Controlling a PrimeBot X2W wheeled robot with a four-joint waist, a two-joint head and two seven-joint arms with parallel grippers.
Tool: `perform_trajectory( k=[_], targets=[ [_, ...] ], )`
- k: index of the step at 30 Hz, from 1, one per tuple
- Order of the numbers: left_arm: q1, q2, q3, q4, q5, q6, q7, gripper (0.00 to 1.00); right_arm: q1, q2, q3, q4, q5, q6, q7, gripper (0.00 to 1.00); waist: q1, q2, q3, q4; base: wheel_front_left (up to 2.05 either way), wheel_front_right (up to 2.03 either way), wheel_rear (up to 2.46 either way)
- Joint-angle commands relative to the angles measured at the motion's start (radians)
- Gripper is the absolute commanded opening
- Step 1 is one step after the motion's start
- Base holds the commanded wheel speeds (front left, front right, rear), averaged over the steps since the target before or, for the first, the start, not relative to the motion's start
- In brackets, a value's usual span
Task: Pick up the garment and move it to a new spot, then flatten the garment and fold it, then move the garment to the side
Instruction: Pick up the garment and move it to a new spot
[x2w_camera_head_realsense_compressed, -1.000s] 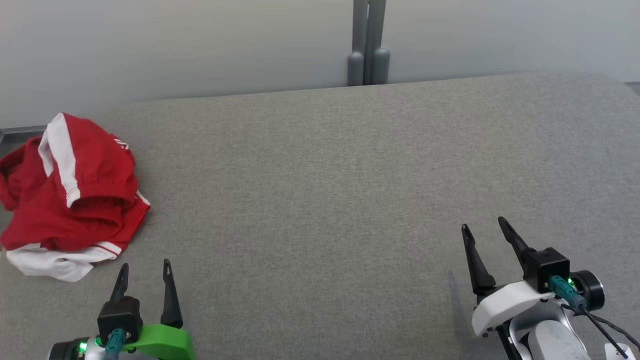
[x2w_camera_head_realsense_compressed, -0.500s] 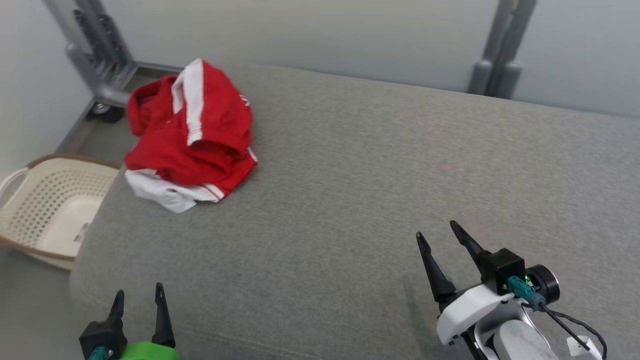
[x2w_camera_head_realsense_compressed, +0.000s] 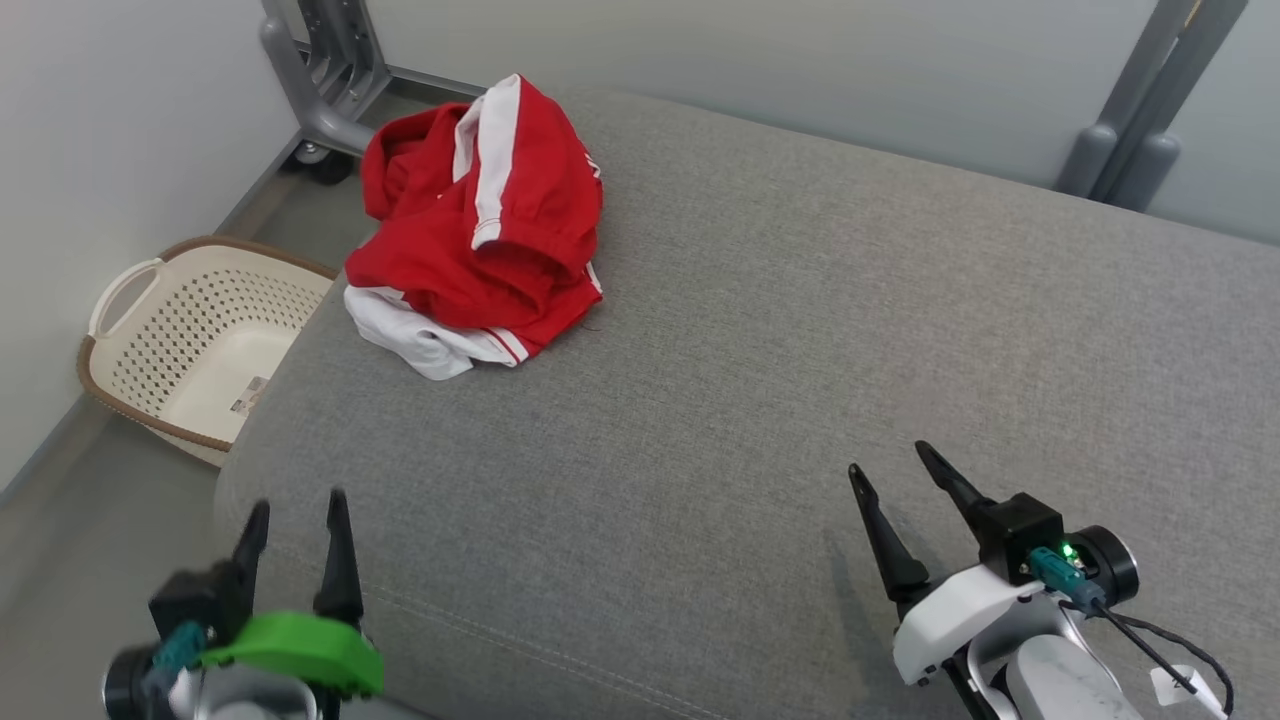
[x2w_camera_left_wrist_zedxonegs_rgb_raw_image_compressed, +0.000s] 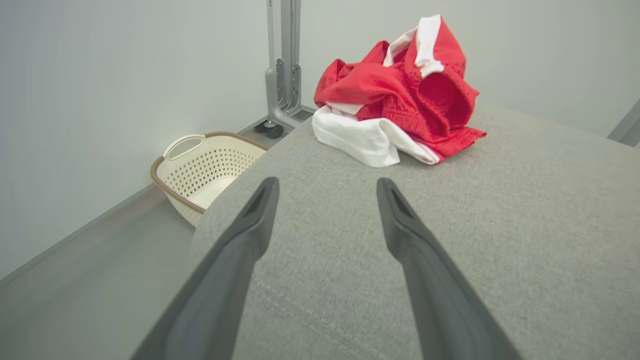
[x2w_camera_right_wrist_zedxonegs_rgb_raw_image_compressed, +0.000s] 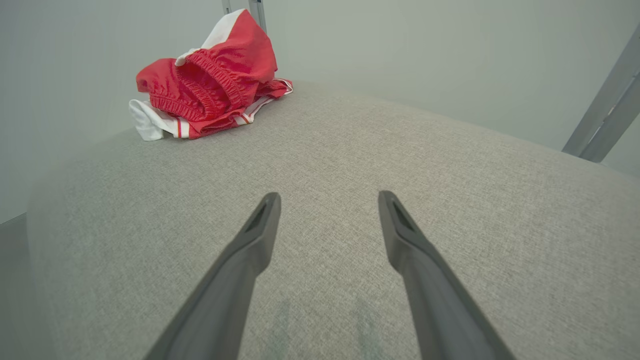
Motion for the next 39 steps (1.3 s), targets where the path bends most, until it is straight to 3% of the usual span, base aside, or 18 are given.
perform_trajectory(
  k=[1,6,14,21,28,34,35,37,39],
  targets=[
    [-0.05,0.002,0.004,-0.016,0.002,-0.007,-0.004,1.0,-0.006,-0.013,-0.005,-0.005,0.006,0.0,-0.003,1.0,0.0,0.0,0.052,-0.053,0.0,0.0,0.0],
    [-0.236,0.083,-0.081,0.009,-0.026,-0.015,-0.003,1.0,-0.027,-0.035,-0.012,-0.015,0.006,0.0,-0.003,1.0,0.0,0.0,0.114,-0.108,0.0,0.0,0.0],
    [-0.575,0.294,-0.31,0.197,-0.269,-0.015,-0.001,1.0,-0.092,-0.06,0.029,-0.021,0.01,0.0,-0.003,1.0,0.0,0.0,0.235,-0.238,0.0,0.0,0.0],
    [-0.715,0.434,-0.483,0.296,-0.507,-0.015,0.063,1.0,-0.132,-0.077,-0.002,-0.053,0.006,0.0,-0.003,1.0,0.0,0.0,0.336,-0.349,0.0,0.0,0.0],
    [-0.733,0.44,-0.534,0.419,-0.652,-0.014,0.091,1.0,-0.134,-0.085,-0.039,-0.066,-0.001,0.0,-0.003,1.0,0.0,0.0,0.384,-0.394,0.0,0.0,0.0],
    [-0.771,0.4,-0.546,0.601,-0.661,-0.014,0.077,1.0,-0.141,-0.085,-0.043,-0.069,-0.005,-0.001,-0.003,1.0,0.0,0.0,0.399,-0.416,0.0,0.0,0.0],
    [-0.778,0.397,-0.552,0.628,-0.652,-0.009,0.072,0.57,-0.14,-0.084,-0.043,-0.069,-0.006,-0.001,-0.002,1.0,0.0,0.0,0.398,-0.417,0.0,0.0,0.0],
    [-0.79,0.385,-0.553,0.673,-0.647,0.004,0.059,0.0,-0.14,-0.085,-0.045,-0.063,-0.003,-0.001,-0.001,1.0,0.0,0.0,0.394,-0.419,0.0,0.0,0.0],
    [-0.817,0.374,-0.571,0.703,-0.621,0.015,0.03,0.0,-0.134,-0.082,-0.052,-0.06,0.001,-0.001,-0.001,1.0,0.0,0.0,0.379,-0.416,0.0,0.0,0.0]
  ],
)
